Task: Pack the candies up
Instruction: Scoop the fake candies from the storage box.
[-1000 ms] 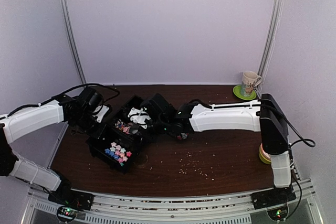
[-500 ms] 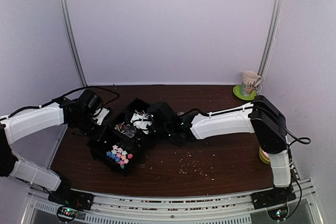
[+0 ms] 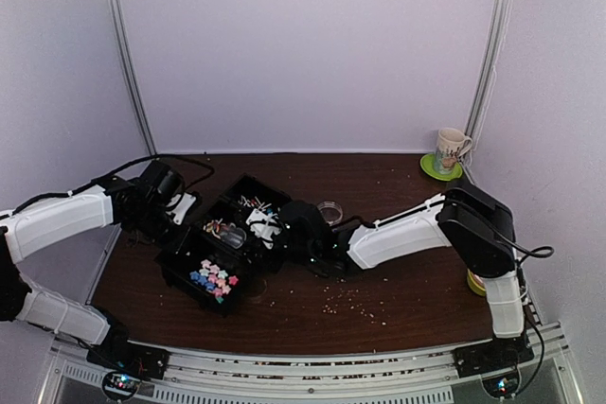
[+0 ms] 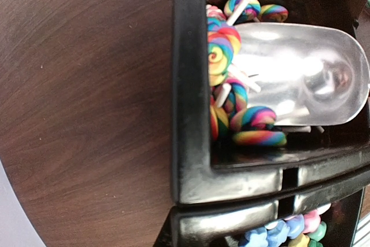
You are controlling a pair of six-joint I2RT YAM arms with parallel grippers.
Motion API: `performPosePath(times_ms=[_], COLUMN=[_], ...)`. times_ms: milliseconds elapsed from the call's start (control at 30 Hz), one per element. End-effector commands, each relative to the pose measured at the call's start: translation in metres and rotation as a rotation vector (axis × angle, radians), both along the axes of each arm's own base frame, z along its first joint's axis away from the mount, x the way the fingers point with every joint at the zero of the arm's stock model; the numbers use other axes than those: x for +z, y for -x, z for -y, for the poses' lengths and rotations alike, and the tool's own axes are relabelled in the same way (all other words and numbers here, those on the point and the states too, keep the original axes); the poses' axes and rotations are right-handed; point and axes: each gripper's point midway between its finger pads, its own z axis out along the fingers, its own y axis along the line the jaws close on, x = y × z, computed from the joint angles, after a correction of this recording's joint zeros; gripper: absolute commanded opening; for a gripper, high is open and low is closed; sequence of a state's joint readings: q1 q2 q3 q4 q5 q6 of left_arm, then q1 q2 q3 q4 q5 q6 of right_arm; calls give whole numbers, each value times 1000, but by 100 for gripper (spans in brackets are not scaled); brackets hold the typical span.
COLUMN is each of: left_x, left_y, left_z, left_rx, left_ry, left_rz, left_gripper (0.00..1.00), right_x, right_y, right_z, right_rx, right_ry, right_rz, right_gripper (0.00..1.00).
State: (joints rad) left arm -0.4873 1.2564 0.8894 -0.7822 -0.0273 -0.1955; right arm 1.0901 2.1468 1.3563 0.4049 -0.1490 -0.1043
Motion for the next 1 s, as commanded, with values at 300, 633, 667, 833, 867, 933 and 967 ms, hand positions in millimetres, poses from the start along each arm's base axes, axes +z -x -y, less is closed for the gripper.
performPosePath(times_ms=[300,633,667,833,867,933,967], left_x=[79,69,68,63,61,56,56], left_y=[-46,-51,-51,-53,-53,-54,-55], left_z=[60,51,51,48,47,45,44], left_rx=[-90,-48,-46,-34,-28,-17,-17], left_ry=[313,288,288,279,272,253,252], left_rz=[253,217,215,202,196,178,175], left_gripper=[0,0,0,0,0,0,0], right_x=[43,54,54,61,64,70,72], right_y=[25,18,18,14,12,10,8], right_z=[17,32,33,41,44,48,50], right_rx=[38,9,9,-13,-18,-21,-24], right_ry=[-221,-276,-277,-310,-321,-333,-334], right_rz=[24,54,55,65,68,71,77], right_gripper=[0,0,0,0,0,0,0])
